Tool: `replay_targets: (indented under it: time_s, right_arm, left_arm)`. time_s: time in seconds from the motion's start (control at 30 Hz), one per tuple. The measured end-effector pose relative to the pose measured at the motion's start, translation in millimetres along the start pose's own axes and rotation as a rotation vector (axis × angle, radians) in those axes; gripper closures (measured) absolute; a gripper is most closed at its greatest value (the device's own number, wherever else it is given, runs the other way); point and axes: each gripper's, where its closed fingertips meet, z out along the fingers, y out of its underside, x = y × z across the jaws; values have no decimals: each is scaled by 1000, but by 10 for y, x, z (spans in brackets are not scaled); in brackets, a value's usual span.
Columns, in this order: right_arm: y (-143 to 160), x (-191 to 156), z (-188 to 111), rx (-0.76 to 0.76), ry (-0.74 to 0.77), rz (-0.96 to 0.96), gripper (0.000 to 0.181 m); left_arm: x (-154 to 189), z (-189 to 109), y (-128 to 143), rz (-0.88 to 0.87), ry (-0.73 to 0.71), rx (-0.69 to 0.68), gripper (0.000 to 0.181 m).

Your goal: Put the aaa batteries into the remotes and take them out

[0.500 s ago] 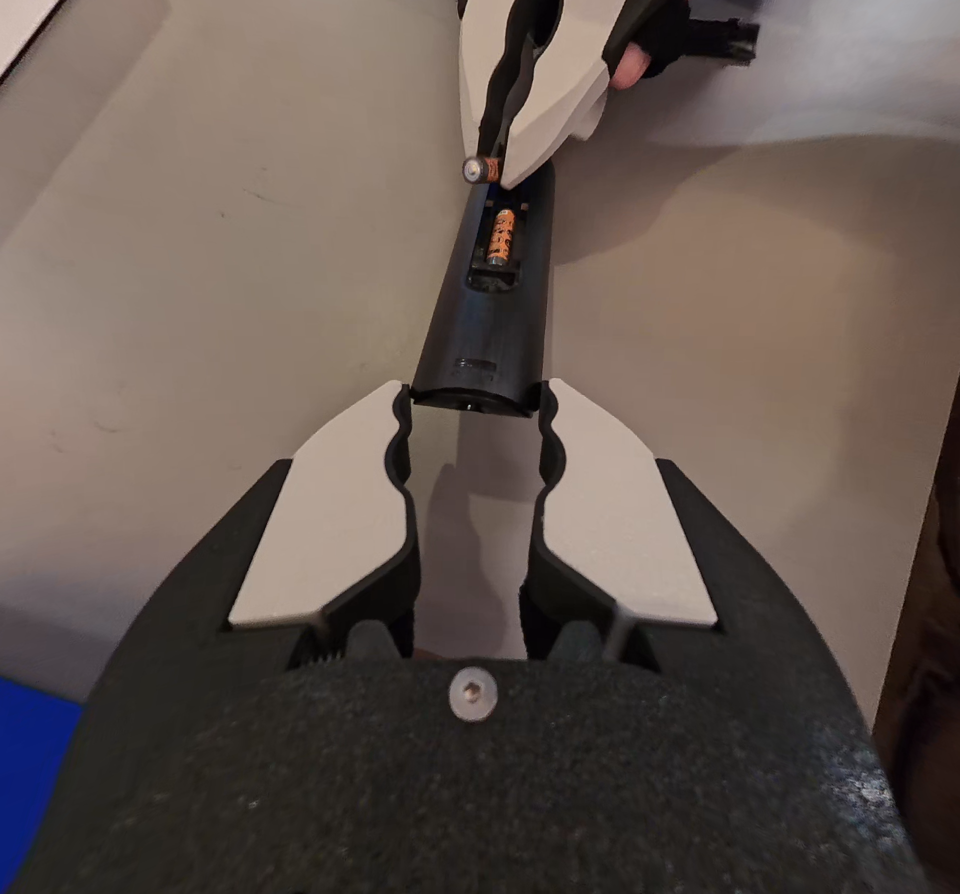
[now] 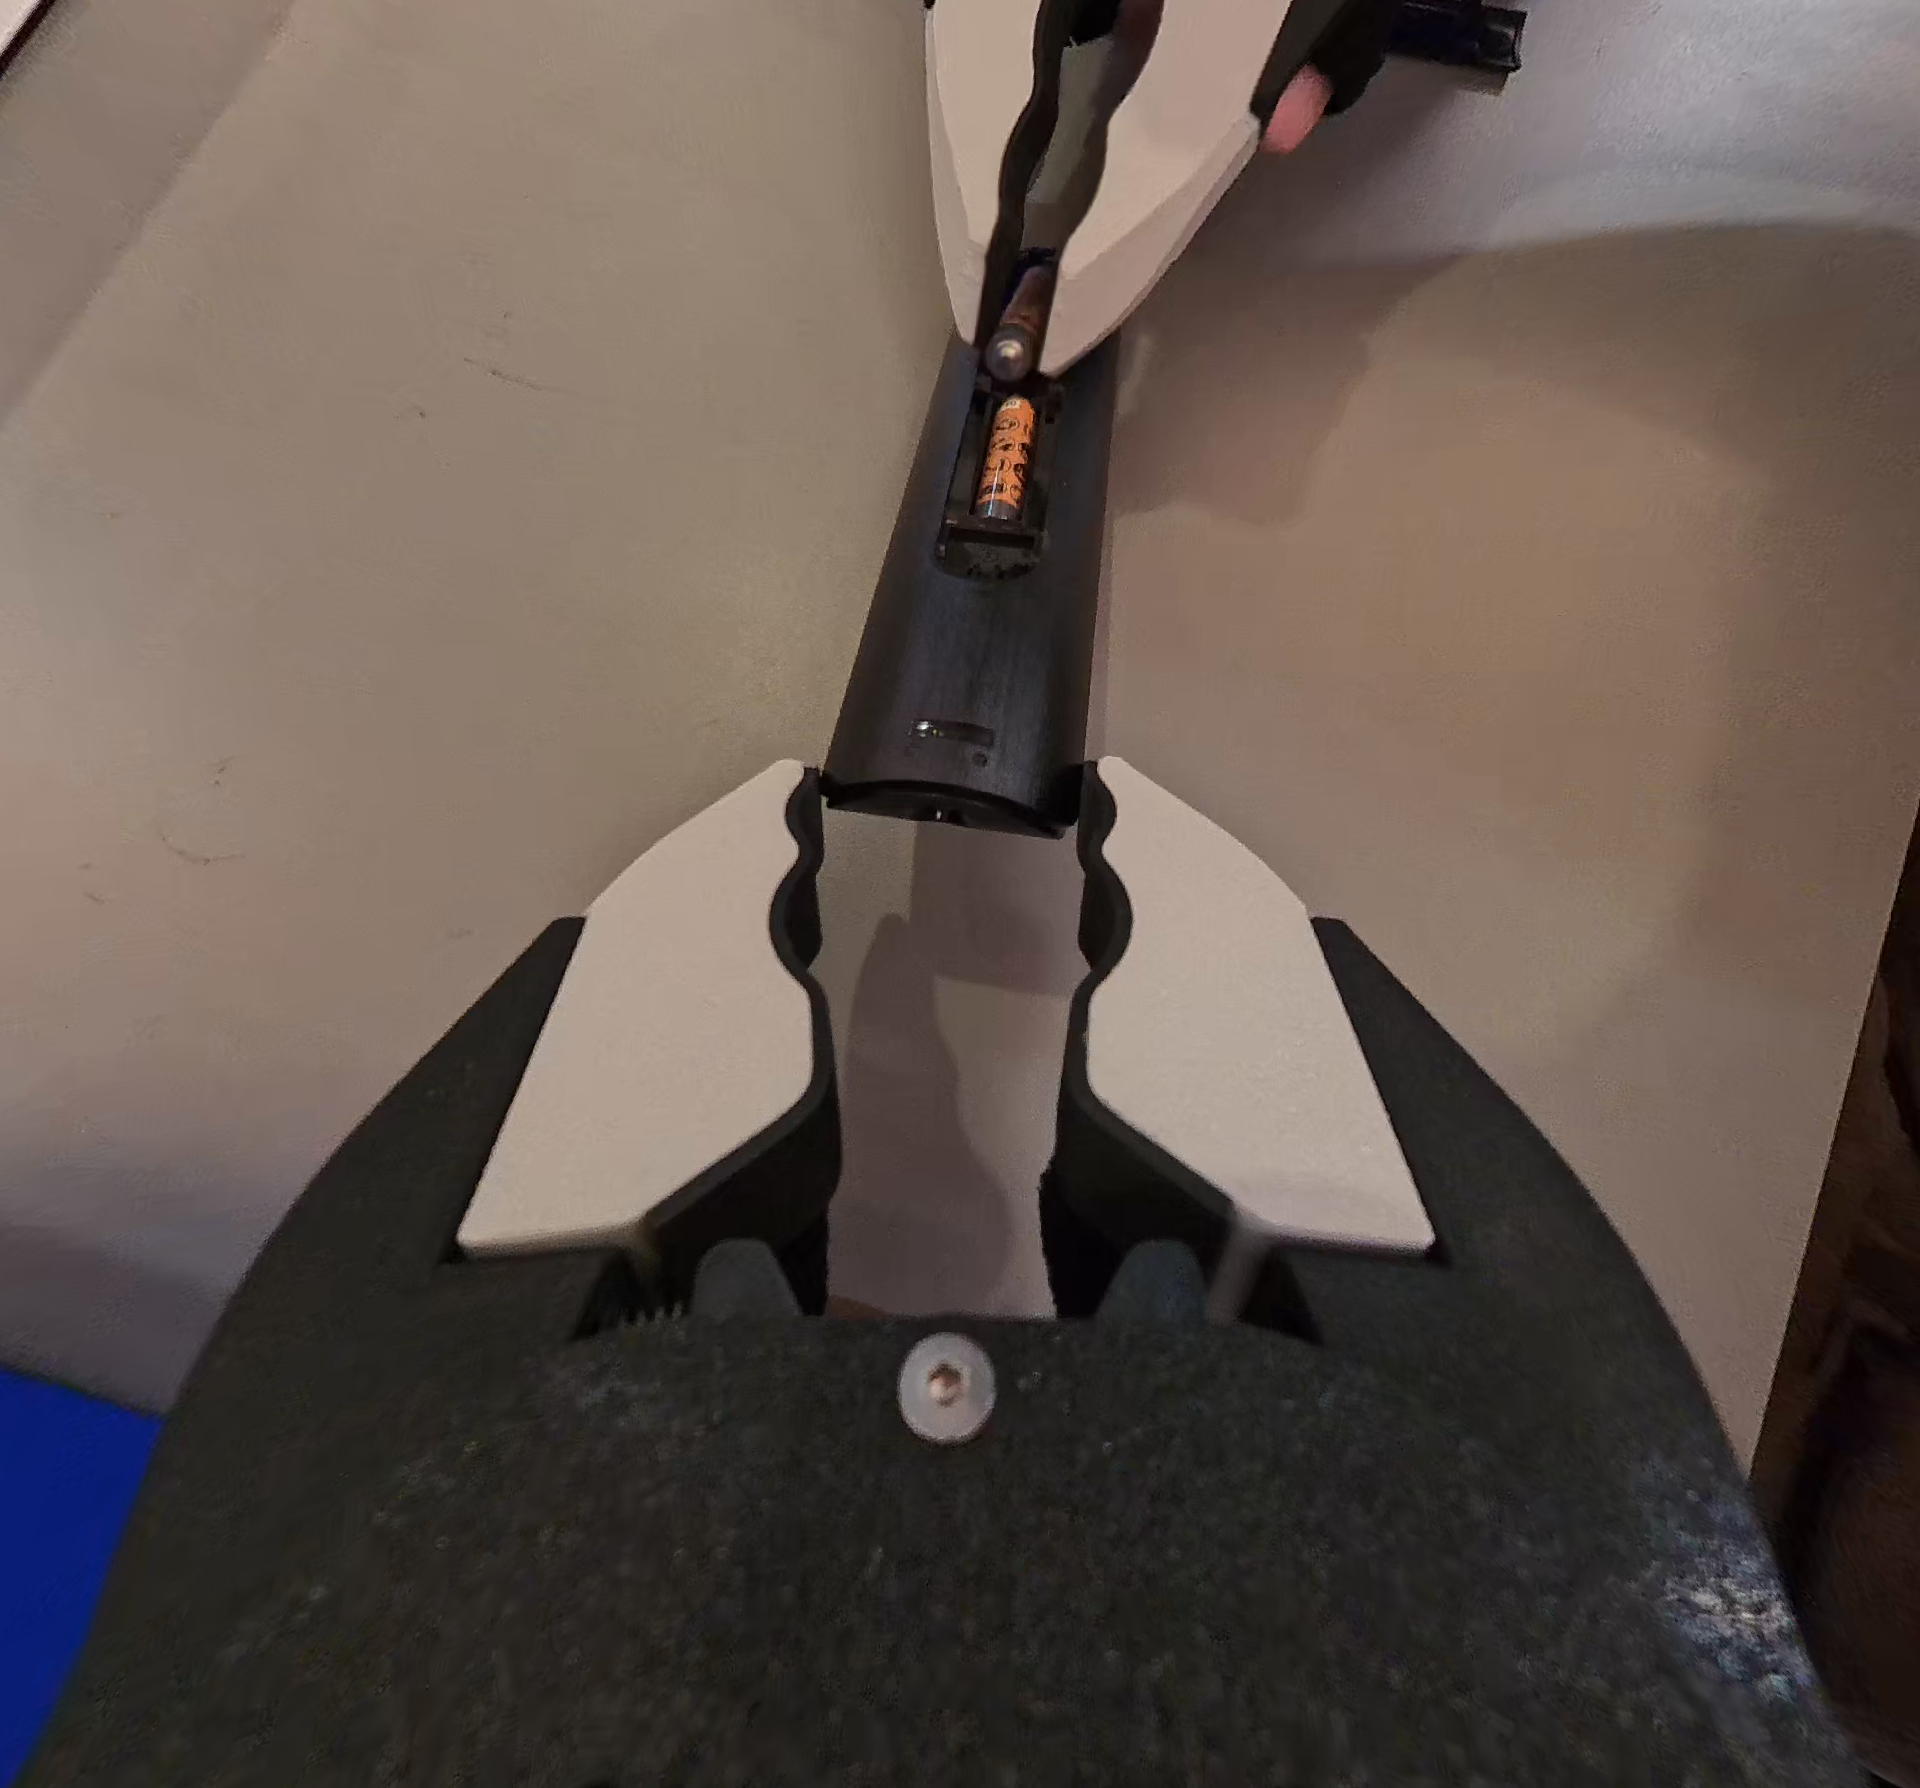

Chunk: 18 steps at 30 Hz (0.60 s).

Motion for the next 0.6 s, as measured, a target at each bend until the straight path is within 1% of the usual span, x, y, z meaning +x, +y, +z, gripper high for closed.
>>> replay_targets:
  time_s: [0.23, 0.33, 0.47, 0.6]
  right_arm:
    - [-5, -27, 15, -64, -31, -13, 170]
    - [-25, 1, 3, -67, -8, -36, 171]
    - [-88, 1, -35, -9, -21, 4, 171]
    - [-113, 26, -69, 86, -41, 90, 171]
  left_arm:
    - [-1, 20, 19, 5, -4, -8, 134]
    - [-12, 18, 15, -2, -5, -2, 134]
    - [-19, 16, 12, -7, -4, 0, 134]
    - [-28, 16, 14, -12, -3, 1, 134]
